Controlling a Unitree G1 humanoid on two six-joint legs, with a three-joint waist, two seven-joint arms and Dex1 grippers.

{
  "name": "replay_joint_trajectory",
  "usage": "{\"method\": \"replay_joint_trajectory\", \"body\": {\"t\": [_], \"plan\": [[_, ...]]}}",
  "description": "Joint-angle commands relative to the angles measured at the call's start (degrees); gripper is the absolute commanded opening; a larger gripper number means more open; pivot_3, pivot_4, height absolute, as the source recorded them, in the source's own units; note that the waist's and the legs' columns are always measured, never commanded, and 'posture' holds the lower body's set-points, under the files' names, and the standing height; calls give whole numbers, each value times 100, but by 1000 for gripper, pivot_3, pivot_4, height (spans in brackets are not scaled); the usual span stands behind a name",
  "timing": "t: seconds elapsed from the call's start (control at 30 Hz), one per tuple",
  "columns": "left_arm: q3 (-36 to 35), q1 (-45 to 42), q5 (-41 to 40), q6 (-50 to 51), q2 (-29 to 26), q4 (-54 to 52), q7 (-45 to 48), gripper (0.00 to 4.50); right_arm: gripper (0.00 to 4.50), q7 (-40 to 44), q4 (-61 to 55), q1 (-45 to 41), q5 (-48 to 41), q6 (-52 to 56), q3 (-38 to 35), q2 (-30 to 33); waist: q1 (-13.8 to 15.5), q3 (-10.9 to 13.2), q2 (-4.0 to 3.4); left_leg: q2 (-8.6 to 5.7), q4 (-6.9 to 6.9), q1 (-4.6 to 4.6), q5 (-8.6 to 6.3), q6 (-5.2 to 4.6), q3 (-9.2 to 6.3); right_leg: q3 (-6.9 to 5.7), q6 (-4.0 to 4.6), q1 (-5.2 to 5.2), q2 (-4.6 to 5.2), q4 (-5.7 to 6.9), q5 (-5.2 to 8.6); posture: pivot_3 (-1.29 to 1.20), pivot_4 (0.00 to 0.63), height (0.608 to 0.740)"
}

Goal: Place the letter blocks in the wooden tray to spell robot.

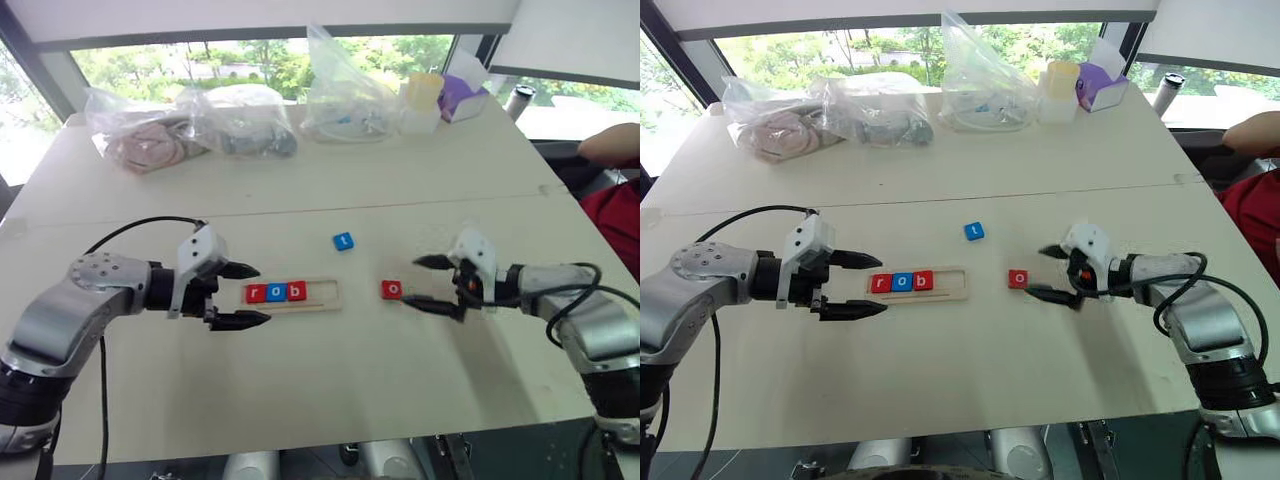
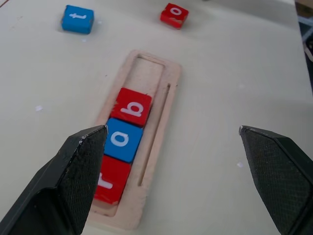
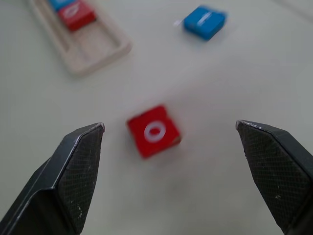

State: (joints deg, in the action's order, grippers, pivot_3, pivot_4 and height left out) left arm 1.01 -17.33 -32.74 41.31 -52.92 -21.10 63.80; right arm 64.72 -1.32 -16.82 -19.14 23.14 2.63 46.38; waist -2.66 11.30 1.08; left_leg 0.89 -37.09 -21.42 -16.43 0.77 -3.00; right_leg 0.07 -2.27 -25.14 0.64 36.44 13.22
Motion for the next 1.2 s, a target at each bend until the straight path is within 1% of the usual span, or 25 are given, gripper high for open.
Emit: {"method": "replay_joint_trajectory", "body": {"t": [0.03,0.13,0.27,0.3,0.37,0.43,0.47,0.53,0.63,0.8,0.9,0.97,1.07,1.2], "plan": [[-240,106,-84,92,-145,-147,-30,4500,4441,451,759,-383,334,-1167,169,-72,2,1,-2,1,-4,1,0,0,0,0,5,0,-4,1,-3,0,150,740],[-432,458,9,60,-401,-135,-27,4500,4441,757,1685,-719,578,-1926,374,-238,14,2,-2,4,-7,5,0,1,-5,0,16,1,-9,5,-8,0,150,740],[-866,891,-95,130,-607,-185,-106,4500,4441,905,2334,-952,761,-2449,474,-475,28,2,-2,4,-7,5,2,3,-9,-1,19,2,-8,11,-9,0,150,740],[-936,954,-111,142,-621,-190,-136,4500,4215,924,2425,-978,790,-2537,486,-522,30,2,-2,4,-7,5,2,3,-9,-1,19,2,-7,14,-10,0,150,740],[-1083,1106,-99,139,-658,-156,-167,4500,3545,912,2455,-1006,809,-2629,503,-646,38,2,-2,3,-9,5,3,5,-9,-1,19,3,-4,14,-10,0,150,740],[-1186,1234,-44,114,-682,-95,-198,4500,2531,900,2362,-1001,787,-2630,513,-757,38,1,-2,3,-10,6,3,6,-9,-1,20,4,-3,15,-10,0,150,740],[-1222,1278,-11,92,-685,-57,-221,4500,1934,896,2311,-988,786,-2619,512,-787,35,2,-3,3,-11,7,4,6,-9,-1,20,4,-3,17,-10,0,150,740],[-1286,1335,19,57,-695,3,-245,4500,1114,881,2200,-953,789,-2565,508,-804,35,2,-3,3,-11,9,4,7,-9,0,26,4,-2,24,-15,0,150,740],[-1386,1378,36,21,-739,102,-238,4500,1127,804,2035,-990,708,-2353,416,-785,41,2,-3,3,-11,12,4,7,-10,-1,39,3,-3,31,-23,0,150,740],[-1491,1468,60,-48,-858,268,-151,4500,1127,598,831,-1268,321,-1131,488,-984,10,2,-4,3,-13,13,5,8,-9,0,39,-8,-3,54,-23,0,150,740],[-1451,1479,60,-60,-883,275,-89,4500,1127,185,500,-1599,436,-649,712,-1401,14,2,-4,5,-13,17,6,10,-12,0,39,-11,-5,65,-21,0,150,740],[-1357,1380,91,-78,-837,284,-113,4500,1127,-9,576,-1943,637,-318,1063,-1778,18,2,-4,5,-12,15,9,16,-21,-3,40,-12,-6,66,-21,0,150,740],[-1282,1270,128,-87,-762,292,-183,4500,1127,-33,766,-2212,1098,-424,1563,-1991,35,2,-4,5,-12,12,14,24,-24,-6,46,-14,-7,67,-25,0,150,740],[-1255,1258,123,-76,-689,241,-270,4500,1127,28,883,-2357,1348,-571,1872,-2054,106,2,-4,-2,-13,1,17,31,-22,-9,39,-15,7,60,-22,0,150,740]]}}
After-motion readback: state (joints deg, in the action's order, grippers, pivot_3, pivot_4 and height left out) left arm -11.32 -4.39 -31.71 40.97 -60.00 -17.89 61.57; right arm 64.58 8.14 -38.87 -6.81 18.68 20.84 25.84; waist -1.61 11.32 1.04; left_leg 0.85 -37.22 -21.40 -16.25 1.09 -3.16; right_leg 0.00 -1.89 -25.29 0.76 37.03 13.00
